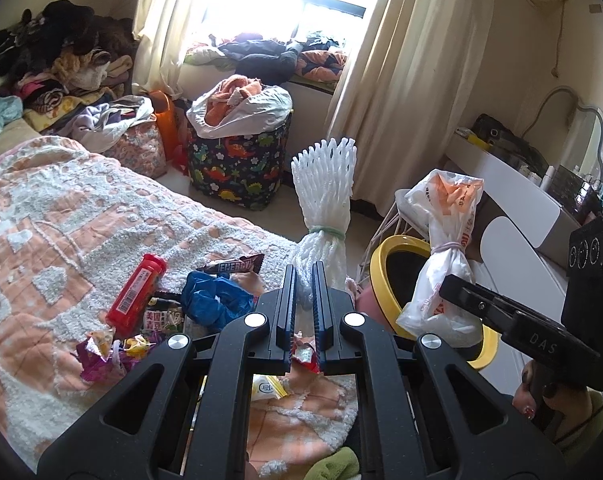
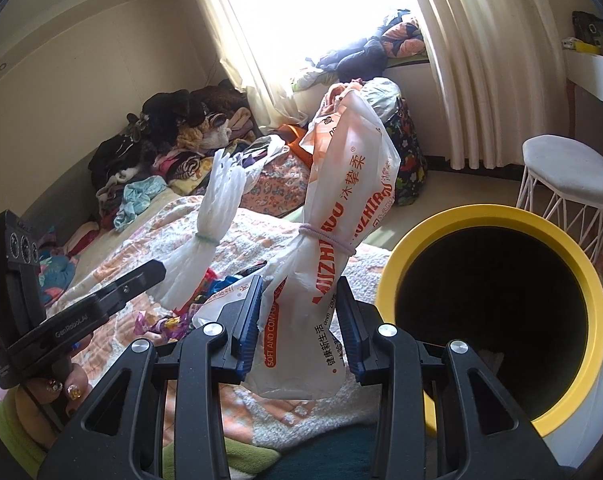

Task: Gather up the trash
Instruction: 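Carry both held items over the yellow bin and open both tools to drop them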

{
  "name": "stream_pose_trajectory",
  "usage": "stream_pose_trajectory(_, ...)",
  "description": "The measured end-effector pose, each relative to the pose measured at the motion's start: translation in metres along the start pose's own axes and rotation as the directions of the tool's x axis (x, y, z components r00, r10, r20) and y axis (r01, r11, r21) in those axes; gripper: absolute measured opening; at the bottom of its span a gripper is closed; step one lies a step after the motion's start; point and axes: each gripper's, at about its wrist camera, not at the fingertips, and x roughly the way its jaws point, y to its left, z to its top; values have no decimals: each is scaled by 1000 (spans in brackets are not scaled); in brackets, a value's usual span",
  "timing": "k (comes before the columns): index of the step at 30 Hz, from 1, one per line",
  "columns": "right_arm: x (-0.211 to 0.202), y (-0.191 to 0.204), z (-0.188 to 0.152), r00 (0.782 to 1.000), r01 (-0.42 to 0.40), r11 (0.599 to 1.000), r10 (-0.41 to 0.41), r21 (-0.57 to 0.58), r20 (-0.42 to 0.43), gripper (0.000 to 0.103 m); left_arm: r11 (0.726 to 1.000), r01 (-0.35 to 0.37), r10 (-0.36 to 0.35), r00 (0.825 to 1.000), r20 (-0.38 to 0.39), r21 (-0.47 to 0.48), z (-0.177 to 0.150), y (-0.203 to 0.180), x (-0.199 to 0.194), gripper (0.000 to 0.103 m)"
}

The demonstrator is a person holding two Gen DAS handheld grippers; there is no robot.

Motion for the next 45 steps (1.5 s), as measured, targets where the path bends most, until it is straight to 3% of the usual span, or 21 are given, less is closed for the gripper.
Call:
stream_pose_trajectory(22,-14,-48,10,991,121,988,-126,93,50,34,995,68,-66,997,-39,75,-8,-44,19,4)
stream_pose_trajectory(45,-22,-104,5,973,218,958,-228,188,36,34,979,142,-126,985,-115,147,-20,-81,49,4)
